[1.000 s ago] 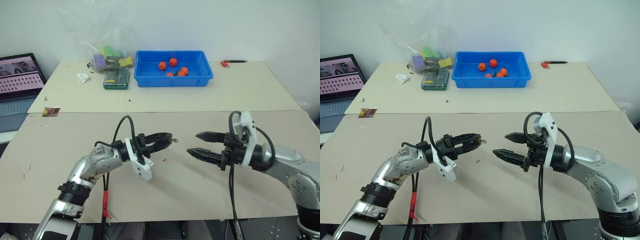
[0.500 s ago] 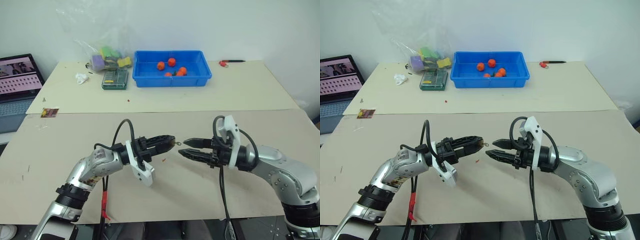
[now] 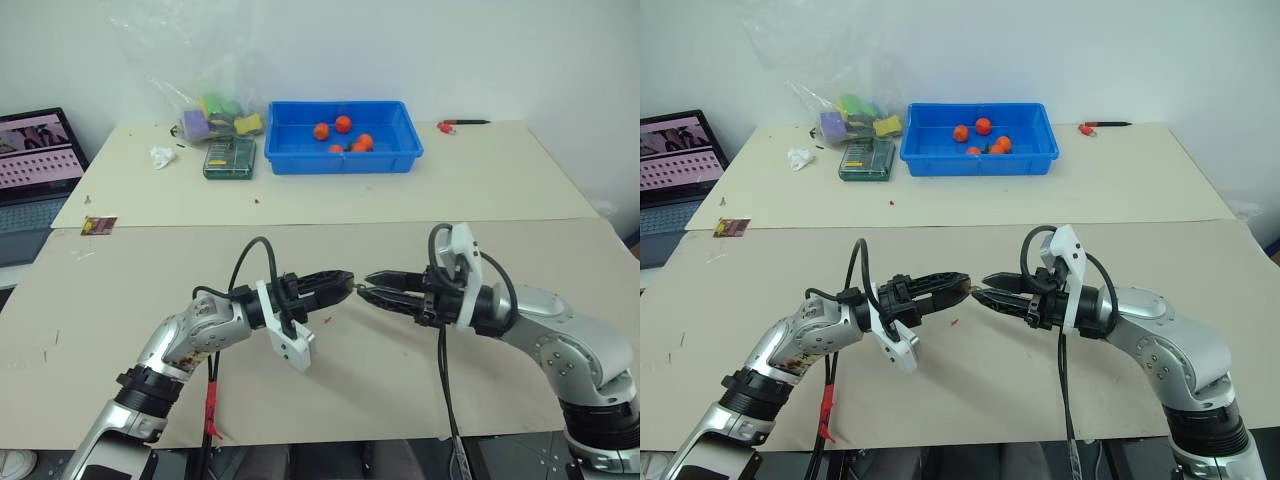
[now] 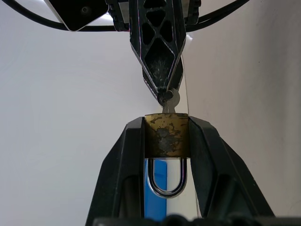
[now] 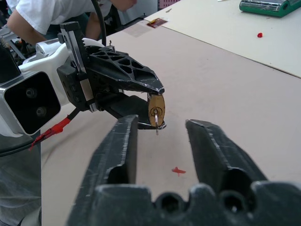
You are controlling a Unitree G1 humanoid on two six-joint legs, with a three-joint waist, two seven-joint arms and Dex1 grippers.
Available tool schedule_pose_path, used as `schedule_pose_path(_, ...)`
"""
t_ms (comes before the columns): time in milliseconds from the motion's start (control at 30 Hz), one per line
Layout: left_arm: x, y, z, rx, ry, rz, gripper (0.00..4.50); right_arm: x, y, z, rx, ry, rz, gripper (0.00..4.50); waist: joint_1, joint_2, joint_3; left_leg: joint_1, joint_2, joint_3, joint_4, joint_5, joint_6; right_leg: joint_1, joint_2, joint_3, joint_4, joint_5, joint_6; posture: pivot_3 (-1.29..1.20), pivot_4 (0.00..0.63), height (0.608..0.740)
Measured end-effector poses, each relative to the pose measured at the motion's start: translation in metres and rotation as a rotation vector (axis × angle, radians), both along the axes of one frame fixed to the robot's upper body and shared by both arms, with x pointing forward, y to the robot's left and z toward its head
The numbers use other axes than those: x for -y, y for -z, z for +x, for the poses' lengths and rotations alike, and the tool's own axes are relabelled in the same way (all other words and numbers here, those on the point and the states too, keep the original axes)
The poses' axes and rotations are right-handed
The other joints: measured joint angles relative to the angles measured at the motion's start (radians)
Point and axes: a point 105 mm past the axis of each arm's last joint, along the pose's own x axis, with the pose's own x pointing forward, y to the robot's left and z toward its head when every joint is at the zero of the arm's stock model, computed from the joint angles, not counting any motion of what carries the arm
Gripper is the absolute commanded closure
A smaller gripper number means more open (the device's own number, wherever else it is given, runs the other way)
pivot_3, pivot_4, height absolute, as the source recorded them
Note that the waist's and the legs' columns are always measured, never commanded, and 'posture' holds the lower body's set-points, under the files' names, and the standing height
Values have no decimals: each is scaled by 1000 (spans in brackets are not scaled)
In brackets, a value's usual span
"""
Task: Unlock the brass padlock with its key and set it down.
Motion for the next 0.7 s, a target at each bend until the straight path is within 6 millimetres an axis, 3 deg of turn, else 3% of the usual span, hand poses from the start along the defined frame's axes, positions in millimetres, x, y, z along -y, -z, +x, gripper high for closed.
schedule_pose_path(67, 0, -1, 1, 0, -2, -2, 3680, 0, 0, 0, -1, -1, 0, 4467, -1, 0, 0, 0, 0, 0, 0, 0, 0, 0, 0, 0, 0, 0, 0, 0, 150, 740)
schedule_pose_path(333, 1, -4, 3, 20, -4, 16, 3680, 0, 0, 1, -9, 4, -3, 4467, 0, 0, 0, 0, 0, 0, 0, 0, 0, 0, 0, 0, 0, 0, 0, 0, 150, 740)
schedule_pose_path(700, -11, -30, 16, 327, -1, 49, 3680, -11, -16, 13, -143, 34, 156, 4467, 0, 0, 0, 0, 0, -1, -1, 0, 0, -1, 0, 0, 0, 0, 0, 0, 150, 740)
